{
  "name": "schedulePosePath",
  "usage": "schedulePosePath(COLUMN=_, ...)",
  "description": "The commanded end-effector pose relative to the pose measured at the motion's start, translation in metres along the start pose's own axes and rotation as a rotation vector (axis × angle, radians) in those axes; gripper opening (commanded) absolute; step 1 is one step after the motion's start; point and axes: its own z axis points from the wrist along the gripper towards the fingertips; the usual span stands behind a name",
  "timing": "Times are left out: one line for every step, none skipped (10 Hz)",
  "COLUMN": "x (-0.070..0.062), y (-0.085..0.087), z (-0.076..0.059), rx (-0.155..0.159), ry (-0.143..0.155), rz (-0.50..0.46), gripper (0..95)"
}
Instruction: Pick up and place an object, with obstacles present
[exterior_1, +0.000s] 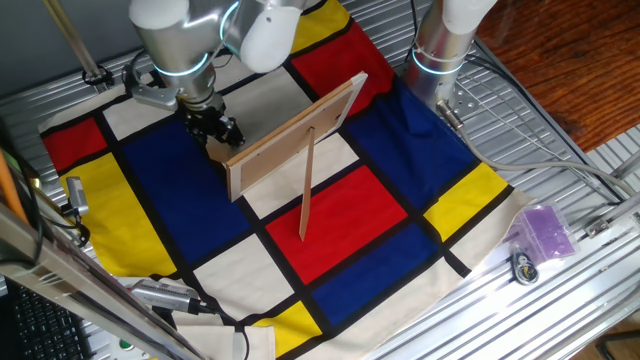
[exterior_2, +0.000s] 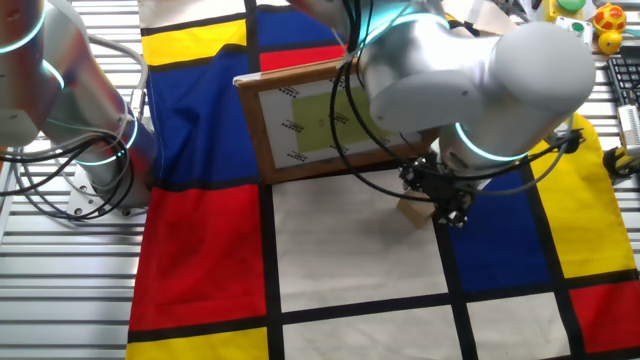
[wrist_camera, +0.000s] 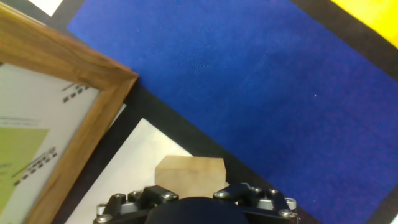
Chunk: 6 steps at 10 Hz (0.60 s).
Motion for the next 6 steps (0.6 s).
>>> schedulePosePath(x=-0.001, y=0.001, z=0.001, rx=0.004, ry=0.001, rz=0.040, gripper=0.0)
schedulePosePath(x=-0.001, y=0.001, z=-0.001, rx=0.002, ry=0.003, rz=0.046, gripper=0.0)
schedulePosePath(x=-0.001, y=0.001, z=-0.003, rx=0.000, ry=0.004, rz=0.047, gripper=0.0)
schedulePosePath(x=-0.002, y=0.001, z=-0.007, rx=0.000, ry=0.004, rz=0.043, gripper=0.0)
schedulePosePath(x=-0.002, y=0.002, z=-0.013, rx=-0.005, ry=0.003, rz=0.029, gripper=0.0)
schedulePosePath(x=-0.003, y=0.003, z=-0.020, rx=-0.011, ry=-0.002, rz=0.026, gripper=0.0)
